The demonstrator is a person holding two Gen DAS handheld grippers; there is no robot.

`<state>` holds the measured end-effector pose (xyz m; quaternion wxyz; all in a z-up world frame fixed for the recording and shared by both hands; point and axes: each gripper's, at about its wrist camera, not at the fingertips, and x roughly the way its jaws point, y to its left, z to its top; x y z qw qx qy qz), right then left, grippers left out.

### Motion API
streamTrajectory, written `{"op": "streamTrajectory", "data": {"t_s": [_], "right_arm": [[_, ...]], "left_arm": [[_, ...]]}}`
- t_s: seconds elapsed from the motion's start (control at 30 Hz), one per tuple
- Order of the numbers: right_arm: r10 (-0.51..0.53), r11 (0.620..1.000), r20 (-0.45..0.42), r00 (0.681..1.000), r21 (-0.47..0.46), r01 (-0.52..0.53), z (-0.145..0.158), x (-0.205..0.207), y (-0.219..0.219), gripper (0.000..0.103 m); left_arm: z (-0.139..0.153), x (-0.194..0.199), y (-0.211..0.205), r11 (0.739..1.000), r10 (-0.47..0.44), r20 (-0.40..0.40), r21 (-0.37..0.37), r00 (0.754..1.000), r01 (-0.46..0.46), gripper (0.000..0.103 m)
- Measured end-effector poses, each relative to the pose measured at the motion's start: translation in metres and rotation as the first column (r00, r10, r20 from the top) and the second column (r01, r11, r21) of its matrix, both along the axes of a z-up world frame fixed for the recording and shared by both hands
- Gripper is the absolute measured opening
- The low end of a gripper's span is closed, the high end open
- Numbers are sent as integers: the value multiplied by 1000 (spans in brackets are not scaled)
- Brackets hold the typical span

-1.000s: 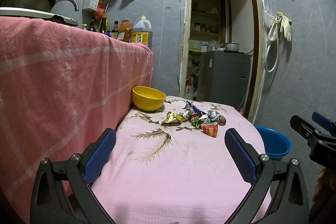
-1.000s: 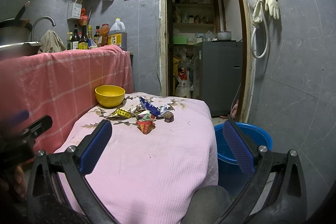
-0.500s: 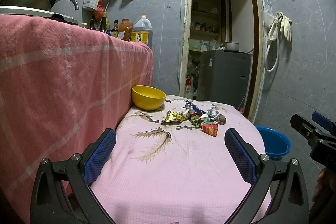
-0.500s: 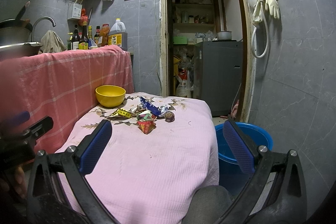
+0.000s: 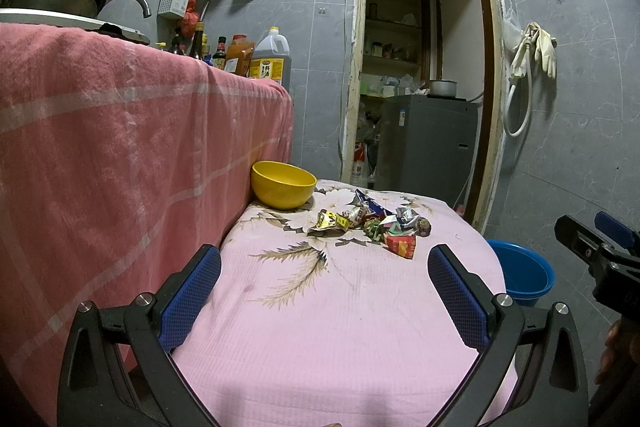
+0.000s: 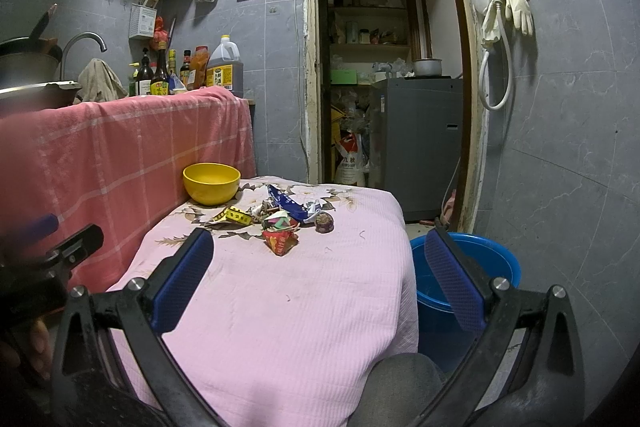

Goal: Collect trash

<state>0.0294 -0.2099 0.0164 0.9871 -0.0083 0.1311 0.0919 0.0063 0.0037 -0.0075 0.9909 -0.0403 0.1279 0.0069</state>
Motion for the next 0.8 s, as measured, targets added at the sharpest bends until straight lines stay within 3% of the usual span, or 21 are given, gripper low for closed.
{"op": "streamTrajectory", "data": {"t_s": [0.8], "right_arm": [[-2,1000,-4,1000,6,2,-1,-1,-1,103]], "left_arm": [[-14,3,1,1000,-2,-6,-1,1000,2,102]]}}
